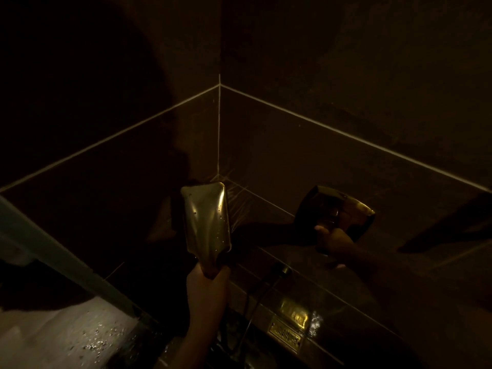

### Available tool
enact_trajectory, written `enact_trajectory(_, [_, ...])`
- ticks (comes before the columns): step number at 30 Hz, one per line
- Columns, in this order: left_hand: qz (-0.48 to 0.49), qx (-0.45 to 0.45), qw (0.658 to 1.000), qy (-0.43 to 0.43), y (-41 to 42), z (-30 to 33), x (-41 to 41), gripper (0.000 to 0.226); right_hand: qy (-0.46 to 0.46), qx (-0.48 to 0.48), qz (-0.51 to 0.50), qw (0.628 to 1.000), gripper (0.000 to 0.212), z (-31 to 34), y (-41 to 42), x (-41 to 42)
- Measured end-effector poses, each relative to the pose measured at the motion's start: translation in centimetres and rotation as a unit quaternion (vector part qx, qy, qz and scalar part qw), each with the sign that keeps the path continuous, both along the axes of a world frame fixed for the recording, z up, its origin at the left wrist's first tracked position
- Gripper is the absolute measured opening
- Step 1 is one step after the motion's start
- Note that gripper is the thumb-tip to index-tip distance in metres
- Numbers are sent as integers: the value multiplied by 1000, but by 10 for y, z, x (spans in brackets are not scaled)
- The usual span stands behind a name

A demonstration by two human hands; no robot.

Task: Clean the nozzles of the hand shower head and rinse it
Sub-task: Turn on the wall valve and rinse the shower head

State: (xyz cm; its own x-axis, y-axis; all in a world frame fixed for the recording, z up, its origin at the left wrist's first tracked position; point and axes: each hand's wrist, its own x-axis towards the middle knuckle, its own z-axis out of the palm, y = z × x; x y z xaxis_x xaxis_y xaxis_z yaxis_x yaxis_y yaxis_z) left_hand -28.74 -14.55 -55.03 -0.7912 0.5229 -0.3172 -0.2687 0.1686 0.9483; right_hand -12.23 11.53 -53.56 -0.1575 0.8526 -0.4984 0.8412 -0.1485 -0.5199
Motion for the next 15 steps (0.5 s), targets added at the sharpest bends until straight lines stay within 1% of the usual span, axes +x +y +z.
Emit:
enact_trajectory(3, [6, 1, 1000, -3, 3, -2, -1, 13, 42, -21, -19, 999, 40, 2, -7, -1])
enact_trajectory(5, [16, 2, 1000, -10, 4, -2, -2, 16, 62, -25, -39, 997, 42, 3, -8, -1])
enact_trajectory(8, [21, -2, 1000, -8, 6, -2, -1, 14, 40, -20, -22, 999, 46, 1, -6, -2])
enact_trajectory(10, [20, -2, 1000, -9, 8, -1, 0, 11, 46, -21, -37, 998, 47, -3, -5, -1])
enact_trajectory(12, [19, -4, 1000, -8, 9, -2, 2, 8, 51, -14, -33, 998, 45, -3, -5, 0])
enact_trajectory(15, [8, -2, 1000, -11, 9, -1, 4, 11, 57, -5, -18, 998, 39, -5, -3, 1])
